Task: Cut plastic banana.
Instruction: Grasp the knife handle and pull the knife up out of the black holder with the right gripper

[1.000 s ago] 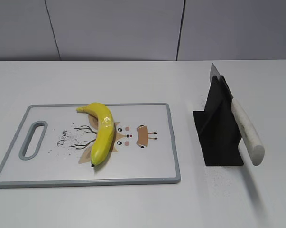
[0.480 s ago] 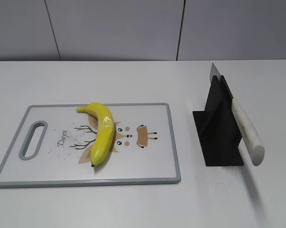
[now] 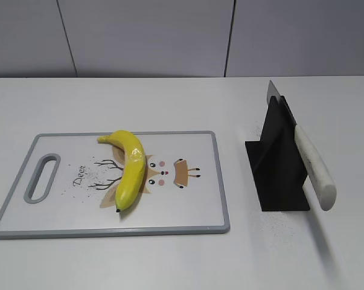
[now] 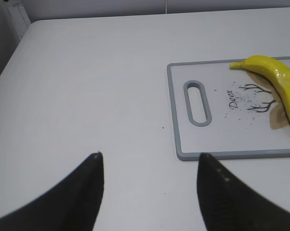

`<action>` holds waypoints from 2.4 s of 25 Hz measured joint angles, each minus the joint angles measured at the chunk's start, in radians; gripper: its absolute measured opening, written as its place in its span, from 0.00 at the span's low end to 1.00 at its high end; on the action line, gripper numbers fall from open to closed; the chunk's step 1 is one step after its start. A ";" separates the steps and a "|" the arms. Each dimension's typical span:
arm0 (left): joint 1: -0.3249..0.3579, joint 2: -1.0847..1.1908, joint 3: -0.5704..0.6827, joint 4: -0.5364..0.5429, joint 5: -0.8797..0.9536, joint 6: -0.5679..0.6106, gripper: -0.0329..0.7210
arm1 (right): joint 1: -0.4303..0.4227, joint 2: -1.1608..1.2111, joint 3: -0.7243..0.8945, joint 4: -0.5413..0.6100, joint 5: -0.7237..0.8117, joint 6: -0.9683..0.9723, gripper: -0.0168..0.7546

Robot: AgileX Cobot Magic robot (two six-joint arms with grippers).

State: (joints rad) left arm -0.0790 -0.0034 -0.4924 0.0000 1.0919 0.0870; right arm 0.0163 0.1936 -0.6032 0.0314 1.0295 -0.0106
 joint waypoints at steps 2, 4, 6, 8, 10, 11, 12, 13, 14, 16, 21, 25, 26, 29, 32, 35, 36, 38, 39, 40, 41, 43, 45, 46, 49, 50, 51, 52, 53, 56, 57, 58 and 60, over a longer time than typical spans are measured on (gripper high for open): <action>0.000 0.000 0.000 0.000 0.000 0.000 0.82 | 0.000 0.102 -0.033 0.000 0.000 0.000 0.79; 0.000 0.000 0.000 0.000 0.000 0.000 0.82 | 0.000 0.193 -0.060 0.001 -0.002 0.000 0.77; 0.000 0.000 0.000 0.000 0.000 0.000 0.82 | 0.000 0.292 -0.094 0.010 -0.006 0.000 0.74; 0.000 0.000 0.000 0.000 0.000 0.000 0.82 | 0.000 0.383 -0.126 0.022 -0.013 0.000 0.70; 0.000 0.000 0.000 0.000 0.000 0.000 0.82 | 0.000 0.473 -0.158 0.025 -0.018 0.000 0.67; 0.000 0.000 0.000 0.000 0.000 0.000 0.82 | 0.000 0.506 -0.170 0.026 -0.021 0.000 0.67; 0.000 0.000 0.000 0.000 0.000 0.000 0.82 | 0.000 0.543 -0.185 0.028 -0.023 0.000 0.66; 0.000 0.000 0.000 0.000 0.000 0.000 0.82 | 0.000 0.577 -0.199 0.029 -0.023 -0.001 0.66; 0.000 0.000 0.000 0.000 0.000 0.000 0.82 | 0.001 0.604 -0.211 0.030 -0.025 -0.001 0.66; 0.000 0.000 0.000 0.000 0.000 0.000 0.82 | 0.021 0.663 -0.234 0.029 -0.025 -0.001 0.66; 0.000 0.000 0.000 0.000 0.000 0.000 0.82 | 0.174 0.796 -0.283 0.031 -0.043 0.011 0.66; 0.000 0.000 0.000 0.000 0.000 0.000 0.82 | 0.289 0.911 -0.327 0.051 -0.052 0.056 0.66; 0.000 0.000 0.000 0.000 0.000 0.000 0.82 | 0.296 0.940 -0.337 0.068 -0.052 0.068 0.66; 0.000 0.000 0.000 0.000 0.000 0.000 0.82 | 0.299 1.010 -0.348 0.119 -0.052 0.079 0.66; 0.000 0.000 0.000 0.000 0.000 0.000 0.82 | 0.304 1.079 -0.349 0.170 -0.052 0.083 0.66; 0.000 0.000 0.000 0.000 0.000 0.000 0.82 | 0.304 1.151 -0.349 0.182 -0.056 0.086 0.66; 0.000 0.000 0.000 0.000 0.000 0.000 0.82 | 0.304 1.174 -0.349 0.182 -0.063 0.088 0.66; 0.000 0.000 0.000 0.000 0.000 0.000 0.82 | 0.304 1.215 -0.349 0.184 -0.088 0.101 0.66; 0.000 0.000 0.000 0.000 0.000 0.000 0.82 | 0.304 1.238 -0.349 0.184 -0.105 0.108 0.66; 0.000 0.000 0.000 0.000 0.000 0.000 0.82 | 0.304 1.261 -0.352 0.184 -0.119 0.121 0.66; 0.000 0.000 0.000 0.000 0.000 0.000 0.82 | 0.304 1.286 -0.355 0.184 -0.126 0.131 0.66; 0.000 0.000 0.000 0.000 0.000 0.000 0.82 | 0.304 1.329 -0.373 0.184 -0.129 0.148 0.66; 0.000 0.000 0.000 0.000 0.000 0.000 0.82 | 0.304 1.365 -0.397 0.183 -0.116 0.171 0.65; 0.000 0.000 0.000 0.000 0.000 0.000 0.82 | 0.304 1.380 -0.407 0.183 -0.101 0.177 0.64; 0.000 0.000 0.000 0.000 0.000 0.000 0.82 | 0.304 1.409 -0.443 0.182 -0.056 0.203 0.57; 0.000 0.000 0.000 0.000 0.000 0.000 0.82 | 0.304 1.414 -0.455 0.182 -0.035 0.213 0.54; 0.000 0.000 0.000 0.000 0.000 0.000 0.82 | 0.304 1.417 -0.461 0.182 -0.019 0.225 0.50; 0.000 0.000 0.000 0.000 0.000 0.000 0.82 | 0.304 1.418 -0.465 0.182 0.002 0.231 0.47; 0.000 0.000 0.000 0.000 0.000 0.000 0.82 | 0.304 1.420 -0.466 0.180 0.021 0.235 0.45; 0.000 0.000 0.000 0.000 0.000 0.000 0.82 | 0.304 1.426 -0.466 0.168 0.059 0.251 0.43; 0.000 0.000 0.000 0.000 0.000 0.000 0.82 | 0.304 1.430 -0.466 0.165 0.065 0.258 0.43; 0.000 0.000 0.000 0.000 0.000 0.000 0.82 | 0.304 1.432 -0.466 0.163 0.065 0.261 0.42; 0.000 0.000 0.000 0.000 0.000 0.000 0.82 | 0.304 1.436 -0.466 0.162 0.059 0.264 0.42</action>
State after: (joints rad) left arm -0.0790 -0.0034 -0.4924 0.0000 1.0919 0.0870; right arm 0.3204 1.6299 -1.0697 0.1935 1.0888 0.2533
